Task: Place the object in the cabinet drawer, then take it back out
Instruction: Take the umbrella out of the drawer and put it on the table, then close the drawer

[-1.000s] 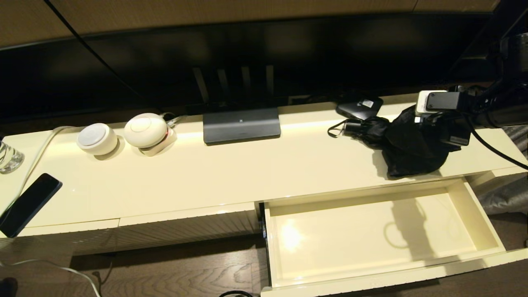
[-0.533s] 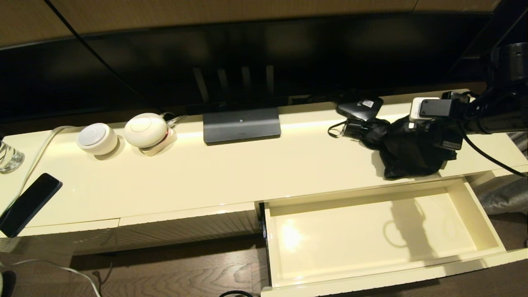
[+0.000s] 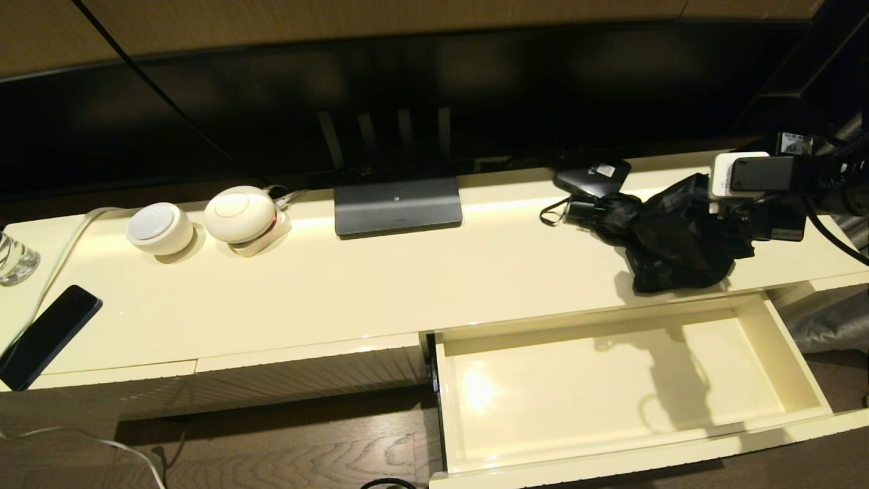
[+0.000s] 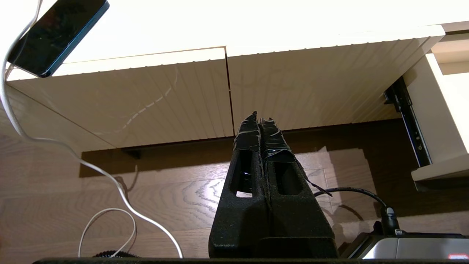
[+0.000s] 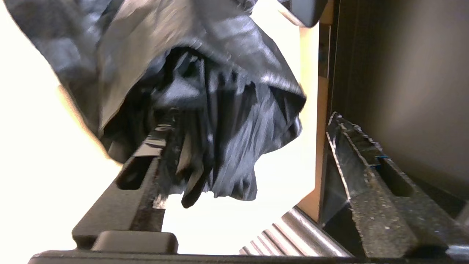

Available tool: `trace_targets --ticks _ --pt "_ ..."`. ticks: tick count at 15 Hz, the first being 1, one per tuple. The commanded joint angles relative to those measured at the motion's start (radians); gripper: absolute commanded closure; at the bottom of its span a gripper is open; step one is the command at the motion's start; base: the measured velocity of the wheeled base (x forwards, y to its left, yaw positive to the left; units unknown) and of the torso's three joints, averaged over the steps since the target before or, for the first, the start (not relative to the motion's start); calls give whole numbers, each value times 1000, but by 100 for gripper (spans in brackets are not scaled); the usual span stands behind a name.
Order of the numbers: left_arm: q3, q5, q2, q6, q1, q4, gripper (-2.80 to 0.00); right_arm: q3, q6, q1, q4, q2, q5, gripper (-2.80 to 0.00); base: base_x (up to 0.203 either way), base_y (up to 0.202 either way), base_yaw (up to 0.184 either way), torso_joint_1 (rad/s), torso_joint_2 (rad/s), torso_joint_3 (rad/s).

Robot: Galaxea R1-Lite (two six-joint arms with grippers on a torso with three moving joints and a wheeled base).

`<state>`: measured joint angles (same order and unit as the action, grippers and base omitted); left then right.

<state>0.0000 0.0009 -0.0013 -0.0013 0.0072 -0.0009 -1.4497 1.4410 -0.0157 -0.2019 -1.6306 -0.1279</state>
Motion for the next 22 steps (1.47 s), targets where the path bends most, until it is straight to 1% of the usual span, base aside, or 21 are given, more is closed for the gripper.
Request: trace_targets --ticks 1,2,4,5,8,9,11,12,14,18,22 --pt "3 1 1 0 0 -1 0 30 10 -4 -6 55 -1 -280 0 0 0 0 0 0" --pt "3 1 1 0 0 -1 0 53 9 -1 -24 87 -1 -280 0 0 0 0 0 0" --pt "3 1 1 0 0 1 0 164 6 26 -103 176 -10 -280 0 0 0 0 0 0" --pt "3 1 1 0 0 -1 0 224 -1 38 -132 213 -12 0 0 0 0 0 0 0" --pt "3 1 1 0 0 -1 0 366 -36 72 -193 304 -15 0 0 0 0 0 0 0" --pt "3 1 1 0 0 1 0 402 -68 94 -246 336 -15 0 0 0 0 0 0 0" --pt "3 1 1 0 0 -1 0 435 -154 164 -374 361 -17 0 0 0 0 0 0 0" --pt "3 1 1 0 0 -1 0 443 -177 177 -396 360 -18 0 0 0 0 0 0 0" --pt "3 1 1 0 0 1 0 491 -230 231 -427 340 -24 0 0 0 0 0 0 0" --pt "3 1 1 0 0 -1 0 605 -248 251 -415 226 -33 0 0 0 0 0 0 0" --pt "3 1 1 0 0 1 0 687 -249 252 -285 98 -35 0 0 0 0 0 0 0"
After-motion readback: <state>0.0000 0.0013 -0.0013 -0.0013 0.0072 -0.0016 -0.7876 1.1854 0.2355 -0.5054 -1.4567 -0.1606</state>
